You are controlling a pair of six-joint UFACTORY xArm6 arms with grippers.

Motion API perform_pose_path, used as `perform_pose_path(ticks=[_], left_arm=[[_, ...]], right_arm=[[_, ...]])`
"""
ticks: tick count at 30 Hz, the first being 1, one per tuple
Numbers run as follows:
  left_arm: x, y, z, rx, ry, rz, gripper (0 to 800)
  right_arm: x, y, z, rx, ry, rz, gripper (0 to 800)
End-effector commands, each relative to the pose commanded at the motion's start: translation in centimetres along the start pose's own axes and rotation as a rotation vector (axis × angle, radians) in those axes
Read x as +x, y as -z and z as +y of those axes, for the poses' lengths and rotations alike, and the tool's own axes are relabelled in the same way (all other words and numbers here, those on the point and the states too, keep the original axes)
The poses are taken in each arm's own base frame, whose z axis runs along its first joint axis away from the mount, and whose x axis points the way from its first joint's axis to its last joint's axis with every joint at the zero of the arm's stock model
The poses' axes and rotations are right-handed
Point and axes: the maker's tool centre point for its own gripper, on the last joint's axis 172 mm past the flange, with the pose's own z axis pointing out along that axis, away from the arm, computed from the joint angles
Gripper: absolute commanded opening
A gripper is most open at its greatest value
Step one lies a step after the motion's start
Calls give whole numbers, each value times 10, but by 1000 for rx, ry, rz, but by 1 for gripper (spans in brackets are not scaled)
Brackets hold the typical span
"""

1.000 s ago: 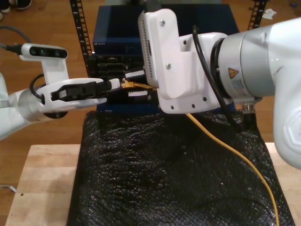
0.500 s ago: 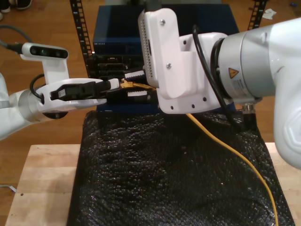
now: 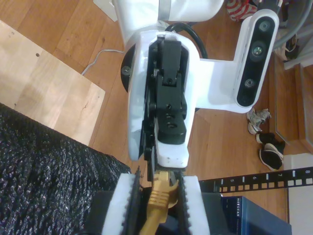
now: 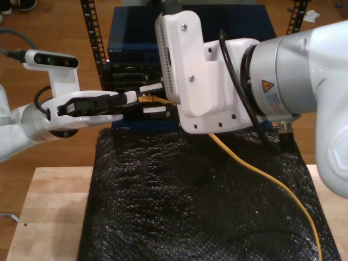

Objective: Grab the cable and plug it in

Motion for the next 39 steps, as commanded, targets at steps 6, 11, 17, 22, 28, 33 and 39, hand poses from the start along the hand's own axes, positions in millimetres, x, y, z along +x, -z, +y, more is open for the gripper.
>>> perform_pose_path(ticks=[6, 11, 17, 22, 28, 33, 39], left_arm=[[0, -1, 2, -10, 0, -3, 30], [0, -2, 5, -21, -3, -3, 31], [0, -3, 6, -23, -2, -4, 34], [0, -3, 6, -23, -2, -4, 34], [0, -3, 6, -23, -2, -4, 34], [0, -3, 6, -25, -2, -4, 34], [0, -3, 6, -27, -3, -2, 123]], right_arm=[[2, 2, 1, -3, 2, 3, 230], [3, 1, 1, -2, 3, 6, 230], [3, 1, 1, -2, 1, 6, 214], [5, 2, 2, -6, -10, 14, 141], [4, 3, 5, -21, -22, 18, 99], [4, 3, 5, -21, -22, 18, 42], [4, 2, 4, -20, -24, 17, 6]])
